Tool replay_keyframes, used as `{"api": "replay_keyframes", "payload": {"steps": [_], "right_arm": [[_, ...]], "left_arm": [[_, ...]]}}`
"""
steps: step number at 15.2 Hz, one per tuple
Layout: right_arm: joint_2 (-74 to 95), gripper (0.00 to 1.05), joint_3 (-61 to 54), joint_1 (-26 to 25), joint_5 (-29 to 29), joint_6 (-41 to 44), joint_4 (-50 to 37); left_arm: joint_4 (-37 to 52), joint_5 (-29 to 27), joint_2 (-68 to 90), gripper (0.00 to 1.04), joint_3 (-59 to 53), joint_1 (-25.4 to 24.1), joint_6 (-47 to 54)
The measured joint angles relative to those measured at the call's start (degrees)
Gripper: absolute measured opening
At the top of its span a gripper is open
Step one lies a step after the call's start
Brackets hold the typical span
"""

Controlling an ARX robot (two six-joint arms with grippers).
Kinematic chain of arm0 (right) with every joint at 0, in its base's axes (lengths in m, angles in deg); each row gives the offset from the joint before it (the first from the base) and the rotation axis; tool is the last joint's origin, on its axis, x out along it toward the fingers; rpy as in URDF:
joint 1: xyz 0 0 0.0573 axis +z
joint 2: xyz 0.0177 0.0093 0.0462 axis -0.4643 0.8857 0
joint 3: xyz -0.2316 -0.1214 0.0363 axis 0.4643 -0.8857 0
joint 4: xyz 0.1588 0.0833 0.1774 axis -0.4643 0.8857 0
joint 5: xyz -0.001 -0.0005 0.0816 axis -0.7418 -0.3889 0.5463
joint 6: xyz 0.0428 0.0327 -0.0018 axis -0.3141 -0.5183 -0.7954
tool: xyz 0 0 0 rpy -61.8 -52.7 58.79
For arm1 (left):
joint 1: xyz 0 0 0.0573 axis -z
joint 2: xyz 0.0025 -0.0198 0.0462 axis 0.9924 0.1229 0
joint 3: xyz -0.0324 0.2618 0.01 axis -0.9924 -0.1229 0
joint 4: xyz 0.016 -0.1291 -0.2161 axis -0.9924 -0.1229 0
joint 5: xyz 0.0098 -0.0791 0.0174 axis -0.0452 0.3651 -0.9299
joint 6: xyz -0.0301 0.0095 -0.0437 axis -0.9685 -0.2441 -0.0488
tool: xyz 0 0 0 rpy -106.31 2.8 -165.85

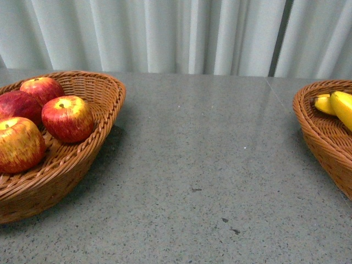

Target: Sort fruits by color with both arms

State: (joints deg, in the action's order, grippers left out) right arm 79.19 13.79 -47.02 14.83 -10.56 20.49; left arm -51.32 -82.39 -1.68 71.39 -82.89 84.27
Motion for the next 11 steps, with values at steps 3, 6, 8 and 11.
{"api": "replay_keyframes", "payload": {"steps": [3,6,8,11], "right_arm": [[-4.7,1.0,0.7,0.2,5.9,-4.0,-1.6],[-15.0,0.98,-1.4,-2.2,13.5,-16.5,-6.1],[-28.1,0.87,-9.7,-0.4,4.9,-23.0,-8.4],[-47.0,0.62,-22.7,2.8,-12.7,-24.3,-0.8]], "left_arm": [[0.0,0.0,0.0,0.98,0.0,0.0,0.0],[0.0,0.0,0.0,0.98,0.0,0.0,0.0],[0.0,0.0,0.0,0.98,0.0,0.0,0.0],[0.0,0.0,0.0,0.98,0.0,0.0,0.0]]}}
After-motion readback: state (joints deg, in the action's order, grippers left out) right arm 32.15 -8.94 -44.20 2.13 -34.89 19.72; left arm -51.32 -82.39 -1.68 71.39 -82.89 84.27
